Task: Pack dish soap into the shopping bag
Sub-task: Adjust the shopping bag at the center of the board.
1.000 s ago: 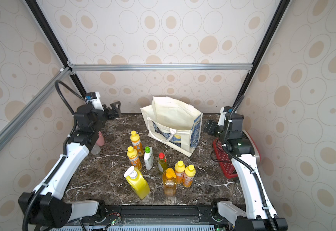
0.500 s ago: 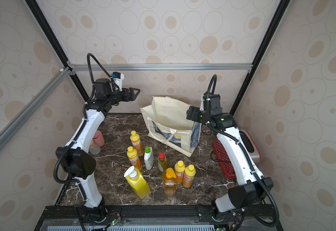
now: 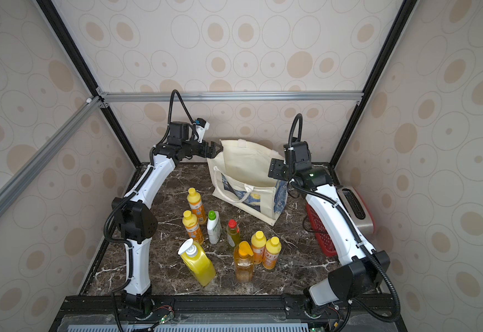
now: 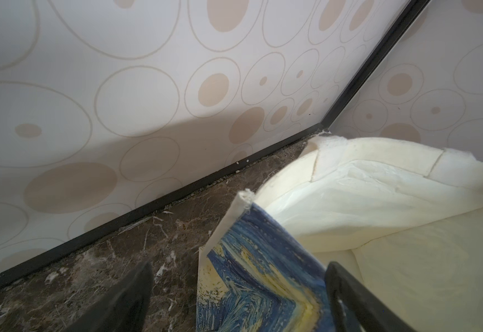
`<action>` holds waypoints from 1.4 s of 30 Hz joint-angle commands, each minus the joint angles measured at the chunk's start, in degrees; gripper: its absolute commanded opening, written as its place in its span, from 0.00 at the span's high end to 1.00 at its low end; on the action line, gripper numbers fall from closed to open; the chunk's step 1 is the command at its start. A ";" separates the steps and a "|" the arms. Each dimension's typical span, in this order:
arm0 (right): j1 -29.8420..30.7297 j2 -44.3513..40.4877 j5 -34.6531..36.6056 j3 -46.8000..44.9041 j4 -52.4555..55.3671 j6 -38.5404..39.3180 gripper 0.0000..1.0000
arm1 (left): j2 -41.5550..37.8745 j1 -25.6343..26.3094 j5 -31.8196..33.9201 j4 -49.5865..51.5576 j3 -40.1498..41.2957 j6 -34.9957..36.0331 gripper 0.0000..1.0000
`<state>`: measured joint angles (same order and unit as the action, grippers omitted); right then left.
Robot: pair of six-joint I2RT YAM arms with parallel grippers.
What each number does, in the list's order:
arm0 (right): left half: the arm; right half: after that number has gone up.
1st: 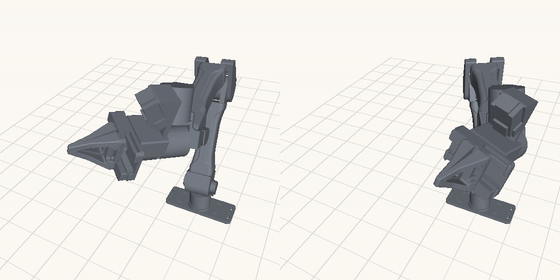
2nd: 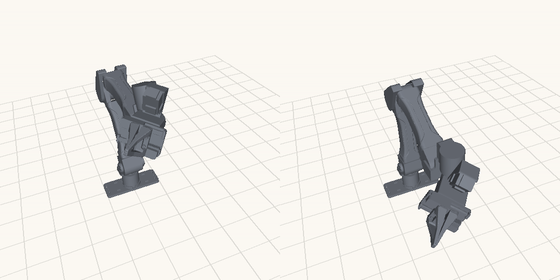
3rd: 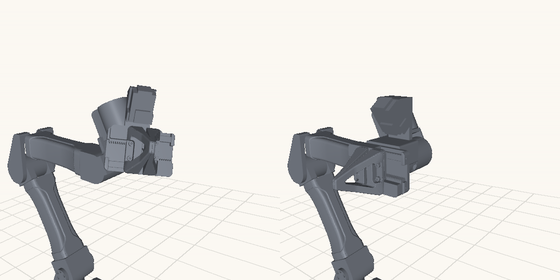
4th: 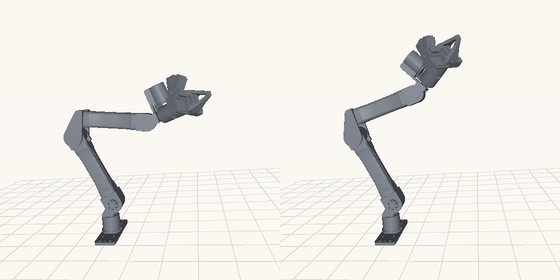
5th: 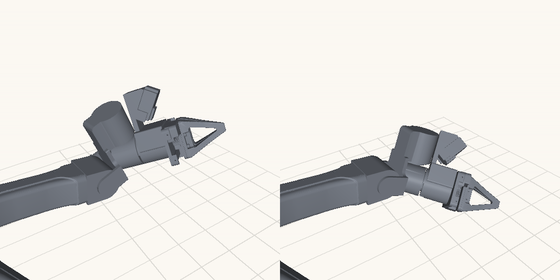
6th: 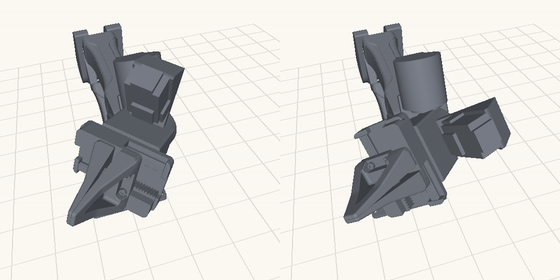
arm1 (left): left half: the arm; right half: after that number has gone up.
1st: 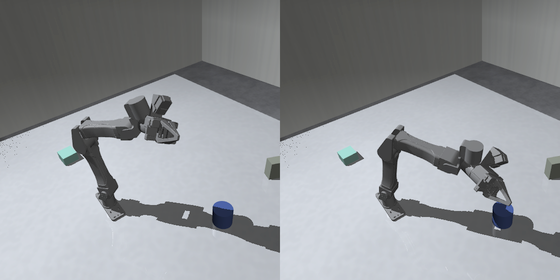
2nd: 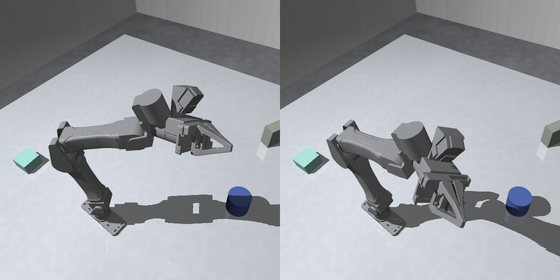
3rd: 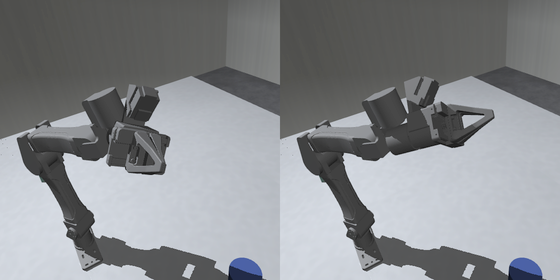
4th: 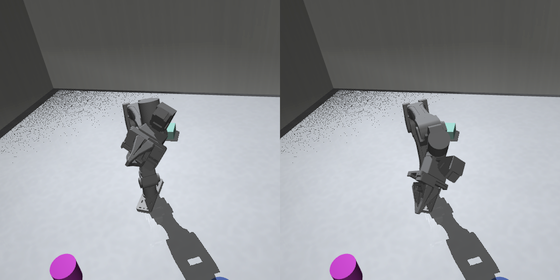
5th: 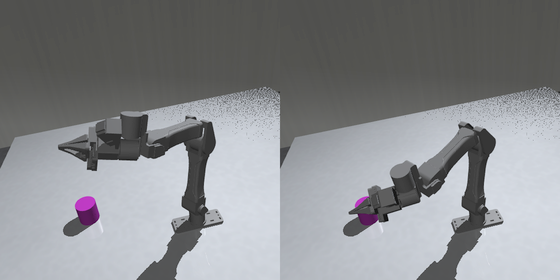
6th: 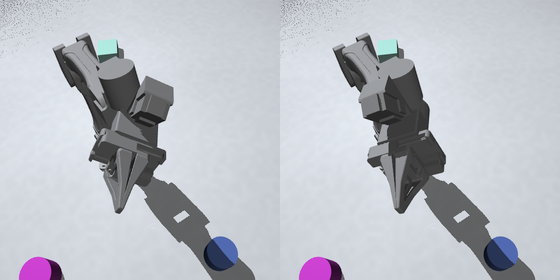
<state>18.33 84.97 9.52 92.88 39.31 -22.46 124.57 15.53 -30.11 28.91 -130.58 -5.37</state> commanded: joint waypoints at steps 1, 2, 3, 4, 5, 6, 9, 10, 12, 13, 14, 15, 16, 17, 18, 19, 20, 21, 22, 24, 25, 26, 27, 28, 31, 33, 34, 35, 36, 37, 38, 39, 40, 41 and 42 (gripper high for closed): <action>0.31 0.69 1.44 -1.12 -0.20 0.67 0.19 | 0.34 0.88 -0.15 3.25 -2.49 2.91 0.11; 0.31 0.72 1.05 -1.29 -0.20 0.66 0.19 | -0.07 0.83 -0.21 3.17 -1.92 2.83 0.10; 0.43 0.57 0.78 -1.51 -0.28 0.58 0.19 | -0.50 0.97 -0.21 3.15 -1.34 2.82 0.09; 0.51 0.51 0.59 -1.78 -0.31 0.57 0.19 | -1.06 1.04 -0.13 3.11 -0.65 2.75 0.07; 0.61 0.43 0.40 -2.13 -0.46 0.56 0.19 | -1.86 1.08 0.10 3.00 0.05 2.69 0.02; 0.65 0.37 0.28 -2.35 -0.62 0.49 0.19 | -2.58 1.08 0.50 2.87 0.69 2.56 0.01; 1.00 0.77 0.32 -2.01 -0.57 0.40 0.19 | -3.55 1.44 2.15 2.97 1.68 2.54 0.01; 1.19 1.19 0.56 -1.47 -0.15 0.40 0.19 | -3.42 1.73 2.96 3.43 1.52 2.79 0.02; 1.37 2.18 1.38 -0.66 0.71 0.51 0.19 | -2.80 2.05 5.49 4.61 1.08 3.63 0.04; 1.53 2.83 1.75 -0.20 1.08 0.61 0.19 | -2.59 2.23 8.09 4.96 1.08 3.82 0.06; 1.50 3.55 2.07 0.30 1.73 0.58 0.20 | -2.48 2.35 9.80 5.14 1.11 4.08 0.09; 1.55 4.13 2.42 0.79 2.31 0.66 0.22 | -2.38 2.44 10.55 5.48 1.04 4.37 0.12; 1.70 4.82 2.73 1.29 2.90 0.75 0.25 | -2.32 2.48 11.24 5.92 0.82 4.49 0.19; 1.68 5.39 2.85 1.71 3.34 0.96 0.29 | -2.49 2.49 11.71 6.20 0.72 4.57 0.28; 1.69 5.86 2.82 1.97 3.61 1.00 0.34 | -2.84 2.49 11.90 6.25 0.83 4.57 0.36; 1.71 6.36 2.67 2.42 4.07 1.10 0.41 | -3.21 2.48 12.07 6.25 1.14 4.51 0.46; 1.70 6.92 2.36 2.93 4.52 1.26 0.49 | -3.65 2.48 12.64 6.25 1.35 4.41 0.55; 1.70 7.30 2.17 3.37 4.86 1.36 0.55 | -4.09 2.49 13.45 6.25 1.66 4.11 0.62; 1.66 7.63 1.83 3.78 5.13 1.61 0.63 | -4.58 2.49 14.44 6.25 2.02 3.71 0.73; 1.71 8.00 1.25 4.53 5.37 2.25 0.78 | -5.64 2.49 16.76 6.59 2.59 2.73 0.82; 1.72 8.17 0.89 5.03 5.43 2.63 0.85 | -6.27 2.45 17.92 6.86 2.94 2.05 0.86; 1.71 8.35 0.38 5.58 5.36 3.16 0.91 | -7.05 2.51 18.89 6.87 3.43 1.33 0.88; 1.78 8.52 -0.14 6.25 5.25 3.67 0.94 | -7.81 2.51 19.58 8.79 3.95 0.69 0.89; 1.74 8.83 -0.82 7.11 5.21 4.22 0.99 | -8.80 2.55 20.30 9.41 4.69 -0.29 0.92; 1.71 10.43 -3.62 10.52 5.02 6.35 1.00 | -11.85 2.53 21.73 11.91 7.27 -3.53 0.99; 1.71 12.51 -5.56 14.33 6.75 7.58 1.00 | -14.32 2.49 20.77 12.70 9.99 -5.40 0.99; 1.72 13.70 -6.86 16.43 7.88 8.22 1.00 | -15.56 2.54 20.36 13.22 11.53 -6.28 0.99; 1.71 14.45 -7.77 17.66 8.53 8.63 1.00 | -16.54 2.49 19.79 13.57 12.52 -6.90 0.99; 1.70 14.87 -8.41 18.57 9.11 9.04 1.00 | -17.34 2.55 19.08 14.24 13.26 -7.26 0.99; 1.71 14.98 -8.42 18.77 9.30 9.26 1.00 | -17.93 2.50 18.35 15.05 13.34 -7.61 0.98; 1.69 14.68 -8.20 18.44 9.01 9.50 1.00 | -18.24 2.52 17.69 15.81 13.34 -7.88 0.97; 1.72 14.24 -8.18 17.73 8.33 10.09 1.00 | -18.77 2.53 17.23 16.62 13.50 -8.20 0.96; 1.71 13.85 -8.19 17.20 7.79 10.83 1.00 | -19.13 2.59 16.64 17.37 13.72 -8.38 0.95; 1.71 13.65 -8.03 16.91 7.55 11.52 1.00 | -19.57 2.63 16.14 17.79 14.05 -8.60 0.94; 1.71 13.72 -7.72 16.94 7.54 12.17 1.00 | -20.10 2.68 15.78 18.09 14.79 -8.86 0.94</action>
<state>19.66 99.96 2.07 109.45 47.64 -13.30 106.83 17.80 -11.68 43.27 -116.40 -12.21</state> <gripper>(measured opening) 0.047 0.066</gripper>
